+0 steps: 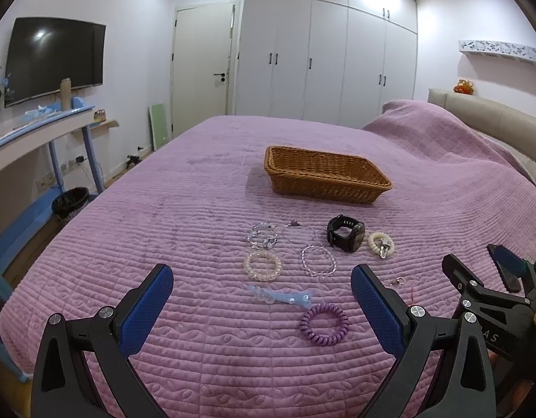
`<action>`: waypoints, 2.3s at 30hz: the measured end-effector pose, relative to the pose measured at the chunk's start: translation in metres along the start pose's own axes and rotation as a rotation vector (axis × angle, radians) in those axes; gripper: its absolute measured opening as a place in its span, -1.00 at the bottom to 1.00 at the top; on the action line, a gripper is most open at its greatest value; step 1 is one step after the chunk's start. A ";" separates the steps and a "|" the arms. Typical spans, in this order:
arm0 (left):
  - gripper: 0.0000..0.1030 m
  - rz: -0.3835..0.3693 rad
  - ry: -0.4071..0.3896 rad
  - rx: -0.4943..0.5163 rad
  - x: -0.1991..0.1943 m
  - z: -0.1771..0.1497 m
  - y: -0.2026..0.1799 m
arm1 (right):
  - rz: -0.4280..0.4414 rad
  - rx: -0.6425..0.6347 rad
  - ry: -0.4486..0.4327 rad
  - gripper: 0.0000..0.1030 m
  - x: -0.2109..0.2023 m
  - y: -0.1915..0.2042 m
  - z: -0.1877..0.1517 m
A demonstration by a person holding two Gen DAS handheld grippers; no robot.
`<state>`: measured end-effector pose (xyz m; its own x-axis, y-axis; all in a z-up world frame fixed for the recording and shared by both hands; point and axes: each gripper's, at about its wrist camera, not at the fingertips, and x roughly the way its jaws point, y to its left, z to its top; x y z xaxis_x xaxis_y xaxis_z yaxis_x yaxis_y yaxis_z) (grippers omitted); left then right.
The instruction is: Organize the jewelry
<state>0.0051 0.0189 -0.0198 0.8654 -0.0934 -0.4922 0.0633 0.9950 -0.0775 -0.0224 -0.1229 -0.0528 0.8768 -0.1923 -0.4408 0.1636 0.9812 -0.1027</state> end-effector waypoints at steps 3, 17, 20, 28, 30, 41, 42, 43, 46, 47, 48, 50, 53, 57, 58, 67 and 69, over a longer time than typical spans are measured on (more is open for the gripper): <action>0.97 0.010 -0.045 0.029 -0.010 0.001 -0.006 | 0.004 -0.006 -0.019 1.00 -0.005 0.001 0.001; 0.97 0.014 -0.049 0.052 -0.008 -0.001 -0.009 | 0.018 0.008 -0.005 1.00 -0.002 -0.003 0.002; 0.97 0.022 -0.046 0.058 -0.007 -0.002 -0.011 | 0.023 0.014 -0.002 1.00 -0.001 -0.005 0.002; 0.97 0.019 -0.037 0.050 -0.005 -0.003 -0.010 | 0.019 0.012 -0.002 1.00 0.000 -0.004 0.002; 0.97 0.018 -0.035 0.045 -0.004 -0.003 -0.008 | 0.020 0.011 -0.004 1.00 0.000 -0.004 0.002; 0.97 0.004 -0.019 0.034 0.001 -0.004 -0.004 | 0.016 -0.008 -0.015 1.00 -0.001 -0.001 0.001; 0.97 0.003 -0.018 0.034 0.001 -0.004 -0.004 | 0.018 -0.007 -0.014 1.00 -0.001 -0.001 0.001; 0.97 0.001 -0.016 0.032 0.002 -0.004 -0.004 | 0.020 -0.006 -0.013 1.00 -0.001 -0.001 0.001; 0.97 0.000 -0.014 0.029 0.003 -0.005 -0.003 | 0.019 -0.005 -0.006 1.00 0.001 -0.001 0.000; 0.97 0.001 -0.013 0.029 0.003 -0.005 -0.003 | 0.020 -0.003 -0.004 1.00 0.002 -0.001 0.000; 0.97 0.001 -0.012 0.029 0.004 -0.005 -0.002 | 0.021 -0.002 -0.003 1.00 0.002 -0.001 0.000; 0.97 0.001 -0.012 0.028 0.004 -0.005 -0.002 | 0.024 0.000 -0.002 1.00 0.003 -0.002 0.001; 0.97 -0.001 -0.010 0.028 0.005 -0.005 -0.002 | 0.024 -0.004 -0.002 1.00 0.003 -0.002 0.001; 0.97 0.004 -0.008 0.045 0.006 -0.005 -0.001 | 0.022 -0.014 -0.002 1.00 0.004 0.000 -0.001; 0.97 0.003 -0.006 0.050 0.007 -0.005 -0.001 | 0.018 -0.017 -0.003 1.00 0.004 0.000 -0.001; 0.96 -0.107 0.138 0.160 0.028 -0.012 0.041 | 0.034 -0.051 0.069 0.93 0.027 -0.015 -0.007; 0.96 -0.158 0.184 0.173 0.038 -0.014 0.047 | 0.077 -0.053 0.113 0.79 0.037 -0.017 -0.009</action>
<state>0.0337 0.0615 -0.0547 0.7343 -0.2368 -0.6362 0.2877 0.9574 -0.0243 0.0028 -0.1469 -0.0756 0.8289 -0.1199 -0.5464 0.0710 0.9914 -0.1099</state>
